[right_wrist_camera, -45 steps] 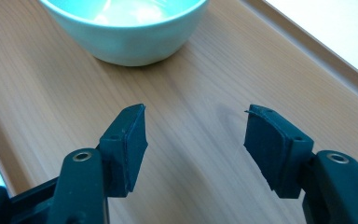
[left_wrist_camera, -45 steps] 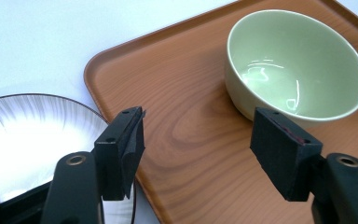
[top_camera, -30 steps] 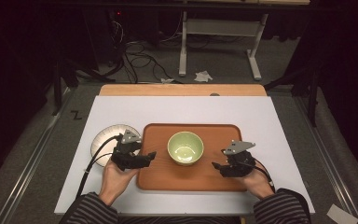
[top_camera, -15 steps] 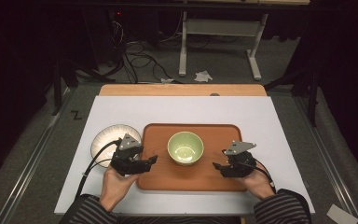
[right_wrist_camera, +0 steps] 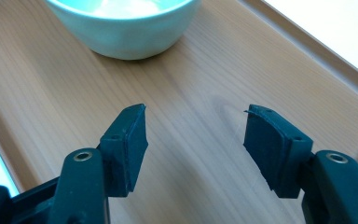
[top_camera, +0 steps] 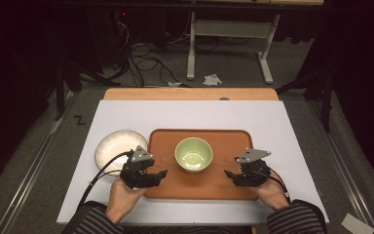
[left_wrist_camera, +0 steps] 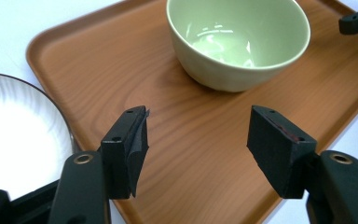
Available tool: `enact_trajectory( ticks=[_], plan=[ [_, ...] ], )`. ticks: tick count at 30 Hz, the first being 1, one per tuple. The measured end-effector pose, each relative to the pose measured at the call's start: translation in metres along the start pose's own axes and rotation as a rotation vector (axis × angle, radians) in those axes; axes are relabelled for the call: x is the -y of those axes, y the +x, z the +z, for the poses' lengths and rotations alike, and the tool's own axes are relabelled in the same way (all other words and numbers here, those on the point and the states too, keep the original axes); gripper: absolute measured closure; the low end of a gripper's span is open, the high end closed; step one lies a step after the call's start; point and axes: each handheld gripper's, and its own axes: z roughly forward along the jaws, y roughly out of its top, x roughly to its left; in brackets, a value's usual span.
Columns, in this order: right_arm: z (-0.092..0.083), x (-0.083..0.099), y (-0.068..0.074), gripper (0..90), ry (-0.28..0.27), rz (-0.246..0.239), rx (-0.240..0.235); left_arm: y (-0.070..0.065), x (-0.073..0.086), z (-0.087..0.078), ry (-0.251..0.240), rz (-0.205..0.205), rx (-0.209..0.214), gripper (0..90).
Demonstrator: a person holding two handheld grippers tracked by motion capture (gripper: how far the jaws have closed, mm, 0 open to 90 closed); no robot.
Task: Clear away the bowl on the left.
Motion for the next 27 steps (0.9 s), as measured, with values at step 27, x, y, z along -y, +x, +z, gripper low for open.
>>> enact_trajectory(
  ticks=[27],
  plan=[
    [-0.006, 0.002, -0.002, 47.9, -0.003, 0.025, -0.02, 0.008, -0.002, 0.02, 0.085, -0.025, 0.047, 38.0]
  ],
)
